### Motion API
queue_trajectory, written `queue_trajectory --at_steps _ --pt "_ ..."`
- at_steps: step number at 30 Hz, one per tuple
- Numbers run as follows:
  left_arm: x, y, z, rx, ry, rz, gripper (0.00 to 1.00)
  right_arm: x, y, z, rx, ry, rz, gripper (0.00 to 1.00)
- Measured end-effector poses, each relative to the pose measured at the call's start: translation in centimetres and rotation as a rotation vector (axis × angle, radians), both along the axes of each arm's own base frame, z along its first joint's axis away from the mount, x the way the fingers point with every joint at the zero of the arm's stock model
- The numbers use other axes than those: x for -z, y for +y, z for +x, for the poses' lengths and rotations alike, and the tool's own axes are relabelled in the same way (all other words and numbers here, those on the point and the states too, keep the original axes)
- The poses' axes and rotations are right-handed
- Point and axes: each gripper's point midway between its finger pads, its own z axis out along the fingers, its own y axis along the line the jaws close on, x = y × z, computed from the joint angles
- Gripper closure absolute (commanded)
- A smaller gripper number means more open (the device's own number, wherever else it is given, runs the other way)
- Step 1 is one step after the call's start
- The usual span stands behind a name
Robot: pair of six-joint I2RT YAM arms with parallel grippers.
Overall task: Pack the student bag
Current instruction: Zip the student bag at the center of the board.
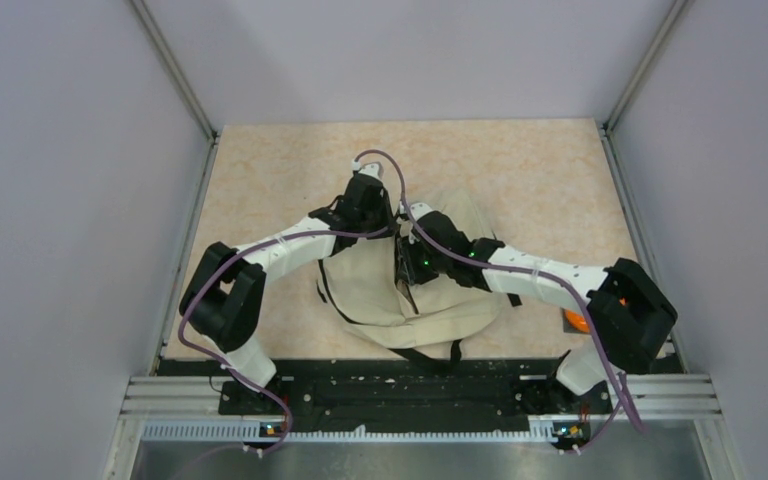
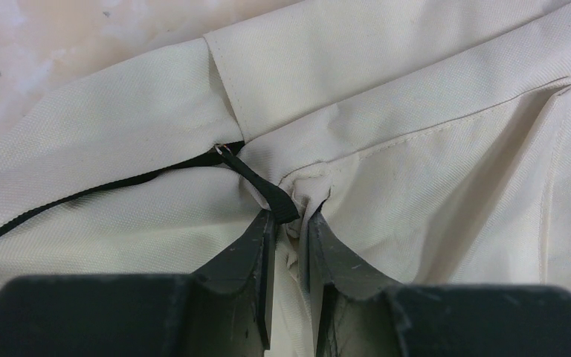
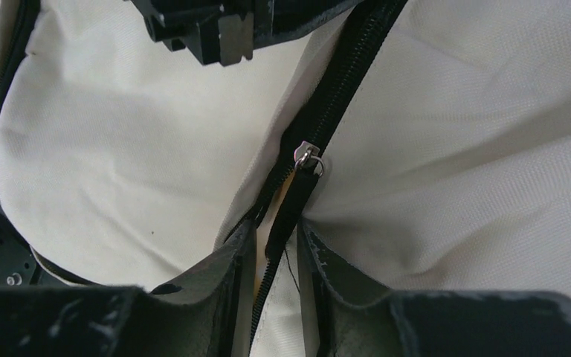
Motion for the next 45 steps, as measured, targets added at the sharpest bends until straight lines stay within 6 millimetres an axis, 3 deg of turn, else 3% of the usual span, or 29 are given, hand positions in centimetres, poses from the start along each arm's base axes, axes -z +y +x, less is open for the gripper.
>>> queue_trajectory --at_steps 9,17,34,39,43,45 --pt "0.0 0.0 0.0 0.0 -0.001 0.0 1.0 0.7 0.0 0.9 0.028 -0.014 -0.025 0.88" --pt "0.0 0.0 0.0 0.001 -0.002 0.001 1.0 0.8 0.2 1.2 0.036 -0.024 -0.025 0.73" --pt "-0.2 0.0 0.0 0.001 -0.011 -0.005 1.0 0.0 -0.2 3.4 0.143 -0.195 -0.071 0.72" --pt "-0.2 0.1 0.0 0.0 -0.013 -0.007 1.0 0.6 0.2 3.5 0.137 -0.218 -0.096 0.81" --pt "-0.1 0.2 0.0 -0.001 -0.011 -0.006 1.0 1.2 0.5 3.5 0.129 -0.22 -0.105 0.98" --pt "-0.1 0.2 0.0 -0.001 -0.012 -0.006 1.0 1.2 0.5 3.5 0.126 -0.219 -0.102 1.0"
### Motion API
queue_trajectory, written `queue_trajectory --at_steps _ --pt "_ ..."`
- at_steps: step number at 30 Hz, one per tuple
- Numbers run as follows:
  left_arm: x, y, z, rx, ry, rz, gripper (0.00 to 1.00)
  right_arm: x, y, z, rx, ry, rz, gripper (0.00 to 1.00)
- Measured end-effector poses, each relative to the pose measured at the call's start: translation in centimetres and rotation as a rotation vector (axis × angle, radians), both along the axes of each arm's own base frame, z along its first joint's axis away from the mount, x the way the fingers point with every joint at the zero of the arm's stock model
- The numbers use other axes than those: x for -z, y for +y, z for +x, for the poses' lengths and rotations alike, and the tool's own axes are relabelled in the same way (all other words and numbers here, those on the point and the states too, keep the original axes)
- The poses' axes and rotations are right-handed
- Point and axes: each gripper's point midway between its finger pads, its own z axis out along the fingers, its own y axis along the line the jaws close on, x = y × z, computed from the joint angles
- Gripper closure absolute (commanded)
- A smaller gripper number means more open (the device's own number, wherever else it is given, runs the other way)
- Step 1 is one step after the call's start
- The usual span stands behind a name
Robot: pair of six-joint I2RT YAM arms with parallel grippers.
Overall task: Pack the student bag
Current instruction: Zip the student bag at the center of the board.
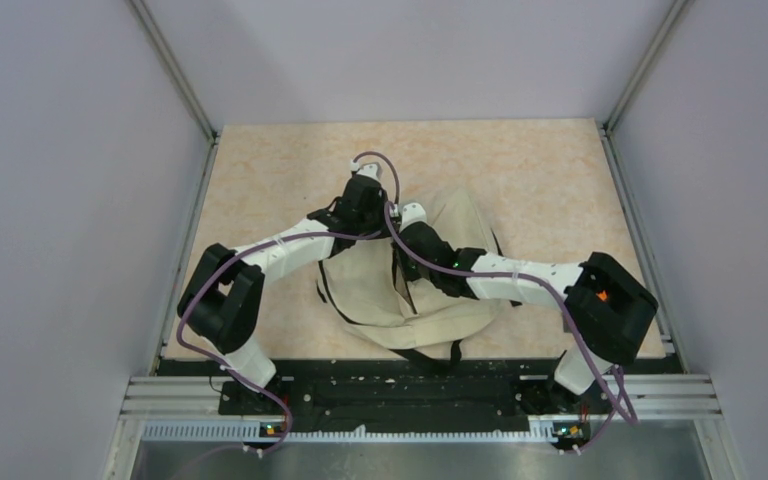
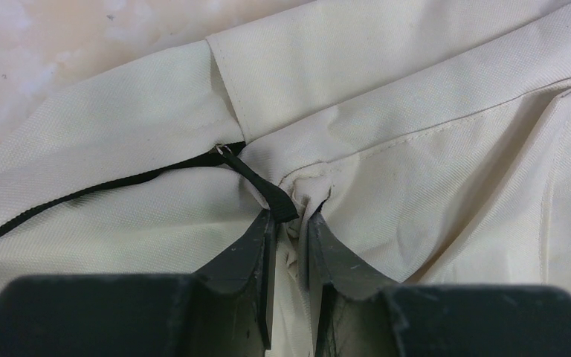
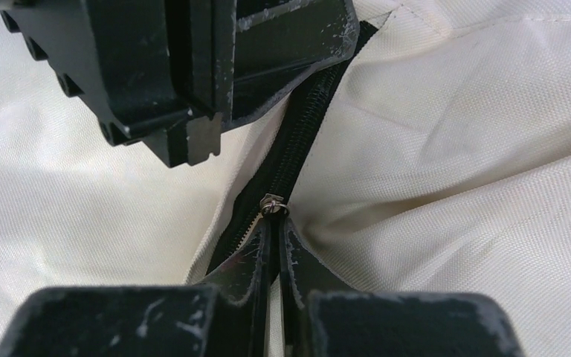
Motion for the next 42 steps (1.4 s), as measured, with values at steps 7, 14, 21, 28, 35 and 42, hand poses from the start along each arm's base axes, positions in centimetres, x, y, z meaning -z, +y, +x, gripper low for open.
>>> queue_trajectory --at_steps 7,14,21,28,35,42 --pt "0.1 0.2 0.1 -0.006 -0.001 -0.001 1.0 -0.5 0.5 -0.7 -0.024 0.026 0.036 1.0" --pt "-0.1 0.4 0.1 -0.006 -0.006 -0.007 1.0 -3.1 1.0 -2.7 -0.079 0.065 0.136 1.0" --pt "-0.3 0.4 0.2 -0.001 -0.006 -0.02 1.0 -2.0 0.0 -6.4 -0.142 0.194 0.169 1.0" --pt "-0.5 0.4 0.4 0.007 -0.006 -0.034 1.0 -1.8 -1.6 -9.2 -0.168 0.273 0.185 1.0" --pt "-0.6 0.4 0.9 0.009 -0.014 -0.051 1.0 -0.6 -3.3 -11.5 -0.185 0.34 0.176 1.0" --pt "0.6 0.3 1.3 0.022 0.004 -0.051 1.0 0.4 -3.8 -12.7 -0.188 0.375 0.185 1.0"
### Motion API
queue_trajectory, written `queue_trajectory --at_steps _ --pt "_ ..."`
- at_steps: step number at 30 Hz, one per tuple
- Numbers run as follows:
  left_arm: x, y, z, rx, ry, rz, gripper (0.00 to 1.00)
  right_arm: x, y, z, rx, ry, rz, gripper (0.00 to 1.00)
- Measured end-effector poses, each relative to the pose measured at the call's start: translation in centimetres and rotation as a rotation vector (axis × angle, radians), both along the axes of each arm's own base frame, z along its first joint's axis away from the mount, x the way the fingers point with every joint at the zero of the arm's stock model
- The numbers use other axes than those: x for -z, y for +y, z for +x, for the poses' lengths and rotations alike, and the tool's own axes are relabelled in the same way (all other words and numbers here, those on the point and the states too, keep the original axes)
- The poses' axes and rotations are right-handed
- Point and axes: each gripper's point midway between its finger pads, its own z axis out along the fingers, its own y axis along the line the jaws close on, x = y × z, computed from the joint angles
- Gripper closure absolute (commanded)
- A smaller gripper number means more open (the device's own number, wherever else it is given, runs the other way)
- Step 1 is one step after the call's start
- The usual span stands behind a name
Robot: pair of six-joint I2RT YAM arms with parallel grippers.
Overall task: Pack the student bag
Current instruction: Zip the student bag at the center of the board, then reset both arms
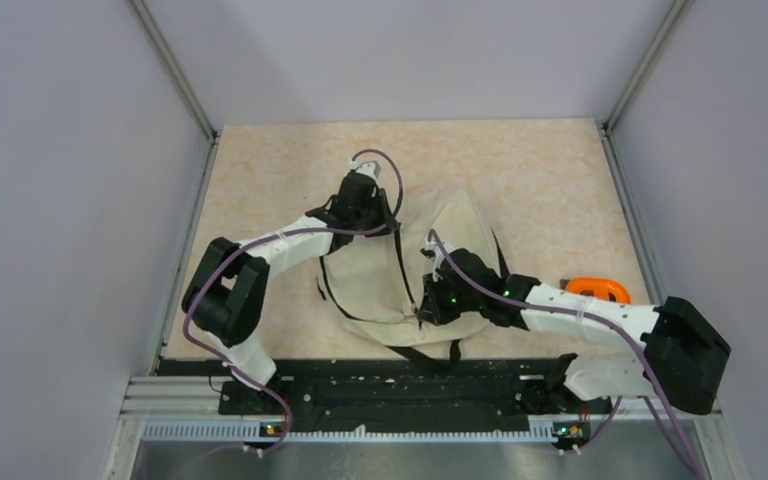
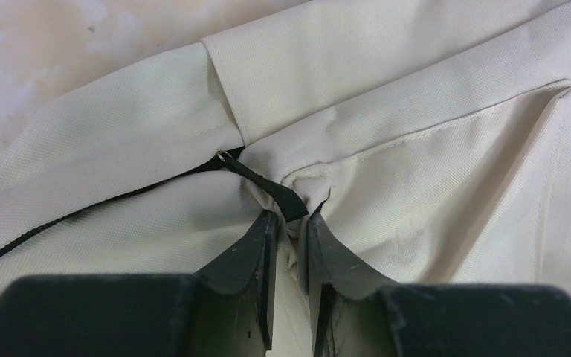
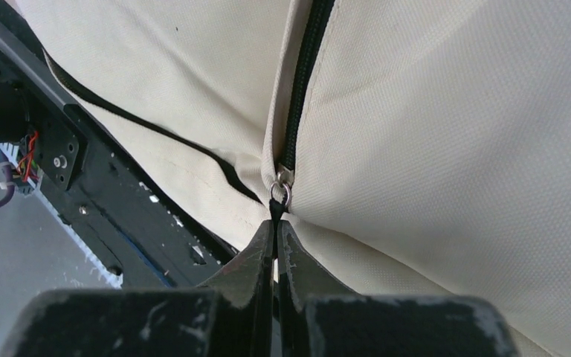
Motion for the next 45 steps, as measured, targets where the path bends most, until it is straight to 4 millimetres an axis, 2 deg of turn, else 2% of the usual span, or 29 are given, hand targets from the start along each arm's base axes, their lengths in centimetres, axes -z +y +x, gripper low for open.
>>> queue_trajectory --at_steps 3,7,11,13,14,15,17,20,21,23,26,28,31,34,36,38,41,43,45 --pt "0.0 -0.1 0.2 0.006 -0.002 -0.003 1.0 0.4 -0.2 -0.4 -0.004 0.008 0.004 1.0" --pt "-0.3 -0.2 0.6 0.012 -0.019 -0.009 1.0 1.8 -0.8 -1.7 -0.015 0.052 -0.015 1.0" --pt "-0.4 -0.3 1.8 0.001 -0.049 -0.019 1.0 3.0 -1.5 -3.8 -0.053 0.118 -0.058 1.0" --pt "-0.8 -0.2 2.4 -0.003 -0.074 -0.027 1.0 3.2 -1.8 -4.2 -0.058 0.131 -0.075 1.0" --pt "-1.0 -0.1 2.6 -0.003 -0.083 -0.027 0.93 3.3 -2.0 -4.2 -0.055 0.133 -0.084 0.96" --pt "-1.1 0.0 2.8 0.001 -0.093 -0.024 0.84 3.2 -2.2 -4.2 -0.051 0.136 -0.096 0.85" --pt "-1.2 0.1 3.0 0.008 -0.108 -0.015 0.6 2.8 -2.3 -3.9 -0.043 0.128 -0.114 0.61" --pt "-1.7 0.3 3.3 0.025 -0.148 0.006 0.29 0.4 -1.8 -2.3 -0.022 0.055 -0.115 0.25" --pt "-2.3 0.4 3.5 0.023 -0.173 0.008 0.2 -0.7 -1.6 -1.5 -0.012 0.015 -0.108 0.18" --pt "-3.9 1.0 3.7 0.012 -0.223 0.009 0.13 -3.4 -1.3 0.4 0.016 -0.079 -0.08 0.13" --pt "-6.7 2.1 3.5 -0.018 -0.296 -0.001 0.09 -6.5 -1.6 3.1 0.06 -0.168 -0.033 0.12" --pt "-8.7 3.3 3.1 -0.046 -0.343 -0.007 0.08 -7.6 -3.0 6.1 0.13 -0.205 -0.008 0.12" --pt "-11.1 5.5 2.3 -0.104 -0.396 -0.013 0.07 -8.0 -6.0 9.8 0.242 -0.232 -0.009 0.11" --pt "-12.5 9.3 1.7 -0.198 -0.416 0.003 0.07 -8.4 -9.2 13.0 0.345 -0.261 0.0 0.11" --pt "-12.9 12.5 1.0 -0.28 -0.408 0.015 0.07 -8.5 -11.3 14.6 0.412 -0.276 0.008 0.11" --pt "-13.1 16.0 0.1 -0.367 -0.384 0.025 0.07 -8.3 -13.9 15.9 0.493 -0.284 0.01 0.11" --pt "-13.9 20.1 -2.0 -0.474 -0.352 0.052 0.06 -8.6 -17.7 16.8 0.614 -0.312 -0.001 0.11" --pt "-14.9 21.6 -3.9 -0.509 -0.344 0.077 0.06 -9.5 -19.9 17.1 0.697 -0.363 -0.023 0.11" --pt "-16.4 22.4 -5.8 -0.517 -0.352 0.097 0.06 -11.0 -21.2 17.0 0.752 -0.433 -0.034 0.11"
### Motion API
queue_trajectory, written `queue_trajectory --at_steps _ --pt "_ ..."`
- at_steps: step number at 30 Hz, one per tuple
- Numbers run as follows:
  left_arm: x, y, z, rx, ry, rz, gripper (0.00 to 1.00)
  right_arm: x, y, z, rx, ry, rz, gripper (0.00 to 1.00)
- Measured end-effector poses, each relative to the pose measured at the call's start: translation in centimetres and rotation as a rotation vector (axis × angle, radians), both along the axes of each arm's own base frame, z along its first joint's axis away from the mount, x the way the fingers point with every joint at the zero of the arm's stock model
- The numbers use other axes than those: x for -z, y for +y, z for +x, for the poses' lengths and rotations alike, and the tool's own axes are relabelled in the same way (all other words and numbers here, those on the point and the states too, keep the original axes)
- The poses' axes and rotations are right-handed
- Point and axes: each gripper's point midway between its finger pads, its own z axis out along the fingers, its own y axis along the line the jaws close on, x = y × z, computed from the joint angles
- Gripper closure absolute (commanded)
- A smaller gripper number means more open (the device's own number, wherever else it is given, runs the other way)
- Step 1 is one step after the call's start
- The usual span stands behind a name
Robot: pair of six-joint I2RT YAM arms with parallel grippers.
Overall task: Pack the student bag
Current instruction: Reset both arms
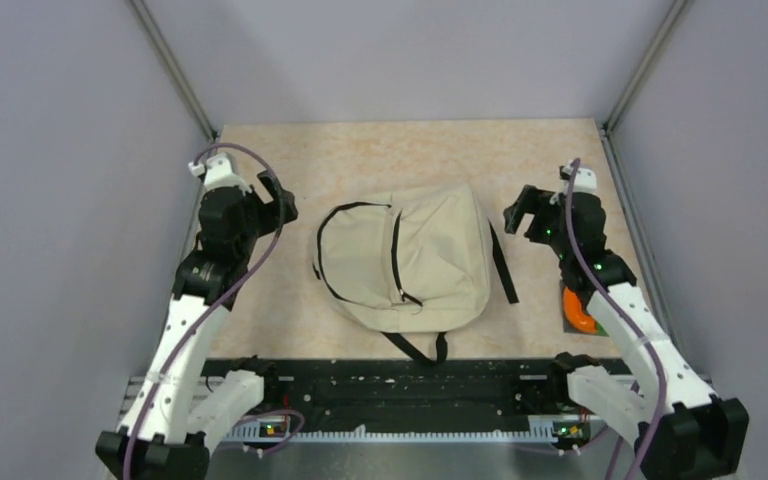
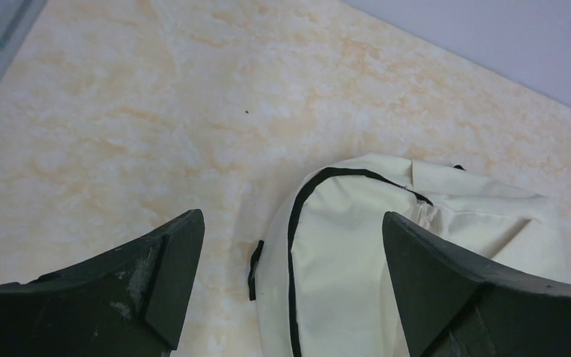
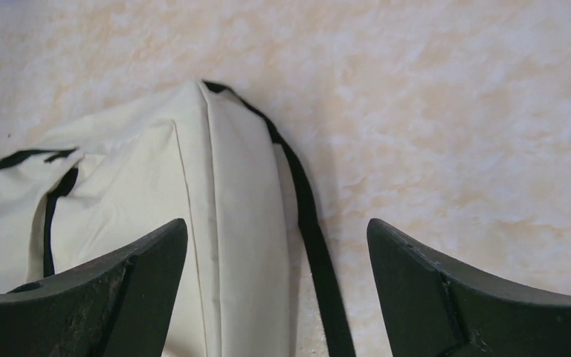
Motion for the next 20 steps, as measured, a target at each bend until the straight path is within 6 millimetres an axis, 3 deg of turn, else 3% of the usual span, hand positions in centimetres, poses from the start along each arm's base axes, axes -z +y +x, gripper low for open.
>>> queue_trajectory --at_steps 4,7,11,15,20 --pt "-4.9 1.4 -3.2 -0.012 -0.093 0.052 0.05 -4.6 -2.5 -0.6 0.103 -0.177 -0.037 0.11" --pt "-6.8 2.3 -5.1 -0.017 -0.172 0.092 0.04 -7.3 -3.9 -1.7 0.155 -0.316 -0.052 0.11" --pt "-5.5 3.2 -6.9 -0.029 -0.2 0.14 0.03 -7.9 -5.2 -3.1 0.192 -0.422 -0.081 0.1" --pt "-3.0 3.5 -6.8 -0.029 -0.138 0.184 0.03 -7.1 -5.7 -3.6 0.202 -0.439 -0.109 0.09" --pt "-2.4 3.6 -6.7 -0.024 -0.12 0.207 0.02 -7.3 -5.9 -3.6 0.207 -0.453 -0.123 0.08"
